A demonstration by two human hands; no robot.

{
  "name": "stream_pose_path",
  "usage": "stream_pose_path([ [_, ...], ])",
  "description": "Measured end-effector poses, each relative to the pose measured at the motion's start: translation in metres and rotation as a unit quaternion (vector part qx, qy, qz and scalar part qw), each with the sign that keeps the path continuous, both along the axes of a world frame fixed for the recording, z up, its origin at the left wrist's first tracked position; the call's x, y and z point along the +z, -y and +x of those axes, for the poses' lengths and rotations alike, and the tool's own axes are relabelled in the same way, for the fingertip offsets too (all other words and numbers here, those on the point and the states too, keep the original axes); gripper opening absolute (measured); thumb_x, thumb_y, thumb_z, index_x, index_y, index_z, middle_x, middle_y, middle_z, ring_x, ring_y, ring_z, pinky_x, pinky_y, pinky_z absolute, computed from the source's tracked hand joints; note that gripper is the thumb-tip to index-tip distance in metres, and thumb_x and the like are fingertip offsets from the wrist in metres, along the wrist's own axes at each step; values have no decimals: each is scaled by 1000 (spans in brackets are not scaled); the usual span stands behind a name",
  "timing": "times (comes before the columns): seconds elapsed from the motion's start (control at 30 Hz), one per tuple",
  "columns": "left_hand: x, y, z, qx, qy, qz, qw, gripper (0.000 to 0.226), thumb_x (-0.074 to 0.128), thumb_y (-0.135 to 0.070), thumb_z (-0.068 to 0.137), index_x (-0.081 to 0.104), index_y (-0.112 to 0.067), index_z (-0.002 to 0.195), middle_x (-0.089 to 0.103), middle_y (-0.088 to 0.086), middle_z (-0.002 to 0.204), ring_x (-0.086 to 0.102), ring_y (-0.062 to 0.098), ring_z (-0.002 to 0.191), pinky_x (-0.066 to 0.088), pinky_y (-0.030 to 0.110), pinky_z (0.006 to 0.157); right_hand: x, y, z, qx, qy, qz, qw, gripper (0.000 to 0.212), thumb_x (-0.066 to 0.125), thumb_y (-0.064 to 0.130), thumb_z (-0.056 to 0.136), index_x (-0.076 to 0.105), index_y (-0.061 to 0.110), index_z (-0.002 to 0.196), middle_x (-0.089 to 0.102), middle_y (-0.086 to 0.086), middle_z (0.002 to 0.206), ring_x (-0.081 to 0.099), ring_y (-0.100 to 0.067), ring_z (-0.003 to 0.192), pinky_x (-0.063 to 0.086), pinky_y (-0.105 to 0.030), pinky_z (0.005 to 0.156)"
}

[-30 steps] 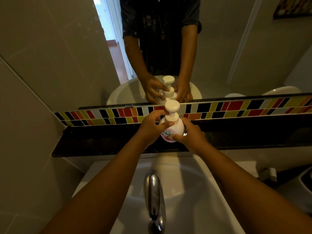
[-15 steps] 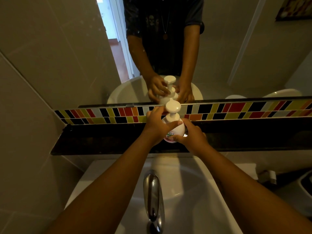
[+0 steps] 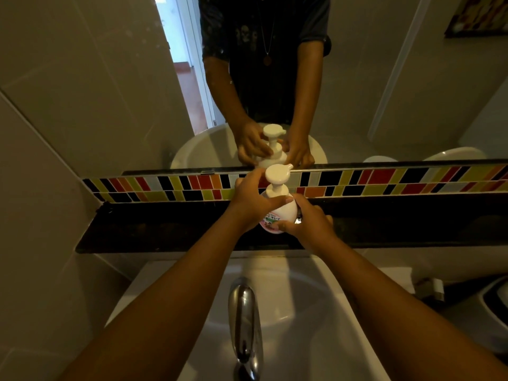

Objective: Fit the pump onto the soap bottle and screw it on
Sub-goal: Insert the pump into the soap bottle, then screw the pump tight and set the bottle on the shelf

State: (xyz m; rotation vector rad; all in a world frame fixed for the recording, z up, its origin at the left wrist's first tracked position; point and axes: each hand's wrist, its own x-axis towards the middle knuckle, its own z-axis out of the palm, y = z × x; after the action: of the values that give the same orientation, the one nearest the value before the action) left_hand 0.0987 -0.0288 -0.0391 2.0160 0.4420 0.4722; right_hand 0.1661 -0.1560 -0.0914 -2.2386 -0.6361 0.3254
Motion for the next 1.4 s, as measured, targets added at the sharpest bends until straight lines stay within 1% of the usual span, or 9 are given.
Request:
stream_pose_path([
  [0.2,10,-12,-4,-112,-68,-54,990,77,75,-15,74,35,-23,139,49,3,135,46,23,122,47,40,95,-1,0,3,14,7,2,1000,67,74,51,70,42,36,128,59,-1,131,51,-28,122,31,-49,103],
  [0.43,2,-1,-3,-10,5,-31,999,70,83,-29,67,46,-19,126,56,5,126,52,23,116,49,46,93,-3,1,4,19,12,3,1000,64,73,51,70,42,39,124,60,1,129,51,-28,120,32,-47,100],
  [0.6,3,-9,-8,-69,-34,-61,995,67,75,-16,76,41,-20,133,53,1,130,49,20,120,48,25,84,-3,0,6,20,16,-5,1000,68,73,49,71,41,35,130,58,-2,134,49,-29,124,30,-50,104],
  [0.73,4,-8,-5,-83,-63,-49,993,78,78,-20,73,35,-21,138,49,6,136,46,26,123,45,44,97,-4,1,7,27,13,-5,1000,67,73,50,71,41,38,128,59,-1,132,50,-29,123,30,-49,102],
  [0.83,3,-1,-3,-28,-15,-23,999,73,83,-28,68,44,-19,129,53,6,128,49,26,118,48,48,94,-5,2,9,28,12,-7,999,64,73,51,70,40,41,124,60,1,128,51,-28,120,30,-43,95],
  [1.0,2,-7,-9,-38,-1,-108,993,67,78,-17,73,43,-18,130,55,3,128,54,20,115,52,39,89,-5,0,9,29,1,-3,1000,66,74,51,69,41,42,125,59,1,131,50,-28,122,31,-45,98],
  [1.17,-2,-14,-15,-107,-67,-123,984,83,82,-17,69,34,-24,136,47,-9,125,51,8,103,50,10,65,0,2,11,49,-22,-13,998,73,74,48,70,37,40,132,51,-4,138,43,-31,128,33,-52,107],
  [1.33,-15,-28,-24,-96,-92,-133,982,76,82,-27,68,42,-29,132,50,-8,129,48,10,113,46,18,73,18,5,12,100,-12,-13,995,82,77,43,71,33,34,139,42,-3,148,32,-32,139,31,-56,111],
  [1.4,-19,-33,-26,-98,-93,-133,982,70,81,-27,70,45,-32,130,51,-8,131,48,8,112,43,18,74,29,13,18,92,-49,-12,994,84,76,40,73,30,30,144,36,-4,153,27,-32,143,31,-57,112],
])
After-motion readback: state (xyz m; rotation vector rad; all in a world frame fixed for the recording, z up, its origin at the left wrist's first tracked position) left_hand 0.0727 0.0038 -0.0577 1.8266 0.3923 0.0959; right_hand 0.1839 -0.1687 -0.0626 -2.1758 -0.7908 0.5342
